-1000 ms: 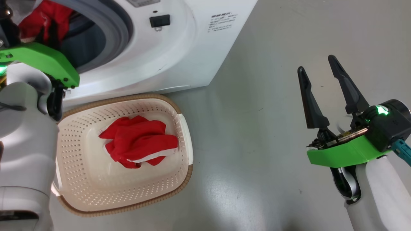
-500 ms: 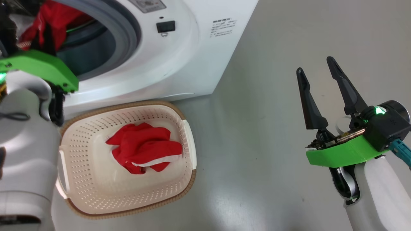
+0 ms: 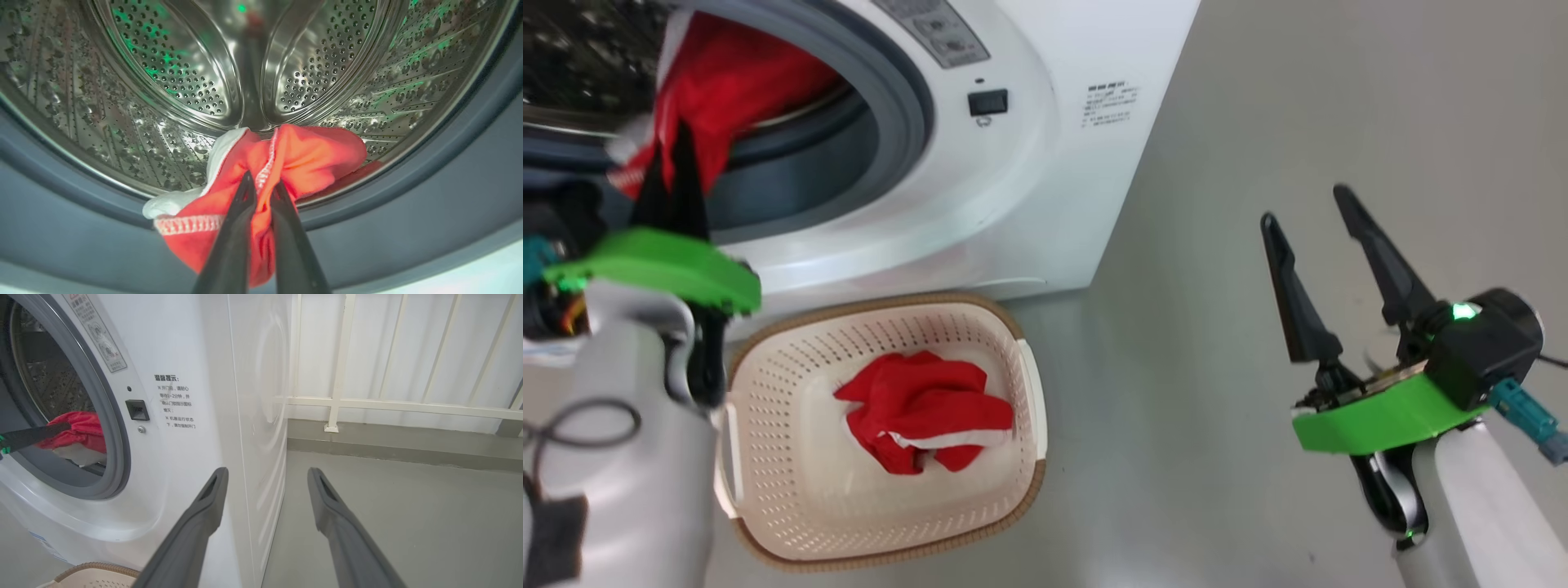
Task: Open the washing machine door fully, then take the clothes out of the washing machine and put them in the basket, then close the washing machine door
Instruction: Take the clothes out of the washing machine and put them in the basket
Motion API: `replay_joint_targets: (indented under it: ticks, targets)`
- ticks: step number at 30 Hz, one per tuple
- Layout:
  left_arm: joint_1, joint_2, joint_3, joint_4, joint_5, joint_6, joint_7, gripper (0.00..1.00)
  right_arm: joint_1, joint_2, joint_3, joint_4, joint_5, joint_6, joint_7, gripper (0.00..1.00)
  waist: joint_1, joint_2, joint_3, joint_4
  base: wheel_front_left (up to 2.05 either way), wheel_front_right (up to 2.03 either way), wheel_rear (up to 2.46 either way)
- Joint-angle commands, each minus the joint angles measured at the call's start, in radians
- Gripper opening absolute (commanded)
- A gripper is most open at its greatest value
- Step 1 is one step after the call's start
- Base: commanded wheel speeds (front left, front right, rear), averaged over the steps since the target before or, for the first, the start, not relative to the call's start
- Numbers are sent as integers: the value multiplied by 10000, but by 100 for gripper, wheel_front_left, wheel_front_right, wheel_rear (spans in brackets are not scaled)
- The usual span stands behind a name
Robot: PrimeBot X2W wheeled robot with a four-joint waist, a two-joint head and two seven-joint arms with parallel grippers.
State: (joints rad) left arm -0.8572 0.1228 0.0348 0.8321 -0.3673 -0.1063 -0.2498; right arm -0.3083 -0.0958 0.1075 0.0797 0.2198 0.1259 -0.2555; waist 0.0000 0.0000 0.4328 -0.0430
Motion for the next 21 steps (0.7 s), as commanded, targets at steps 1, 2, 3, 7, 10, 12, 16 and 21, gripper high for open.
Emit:
replay_joint_targets:
  ticks: [1,2,3,7,10,12,16,21]
  targets:
    - [522,293,418,-714,149,-45,-118,0,301,-62,207,-161,107,48,-63,100,0,0,-461,146,0,0,0]
    - [725,237,500,-971,179,-54,-118,0,350,-68,202,-146,118,48,-63,100,0,0,-555,166,0,0,0]
    - [917,172,577,-1275,200,-73,-119,0,399,-75,190,-133,127,48,-63,100,0,0,-646,192,0,0,0]
    - [1496,9,773,-2127,321,-113,-119,0,533,-80,179,-97,130,48,-63,100,0,0,-902,253,0,0,0]
    - [2101,-184,971,-2879,383,-138,-119,0,657,-58,199,-52,135,48,-63,100,0,0,-1176,278,0,0,0]
    - [2502,-289,1069,-3327,418,-152,-119,0,717,-43,216,-31,150,48,-63,100,0,0,-1340,280,0,0,0]
    - [3234,-437,1164,-4227,454,-188,-119,0,809,-13,223,0,182,48,-63,100,0,0,-1626,273,0,0,0]
    - [4052,-566,1156,-4937,440,-209,-120,0,980,25,193,74,187,48,-63,100,0,0,-2006,292,0,0,0]
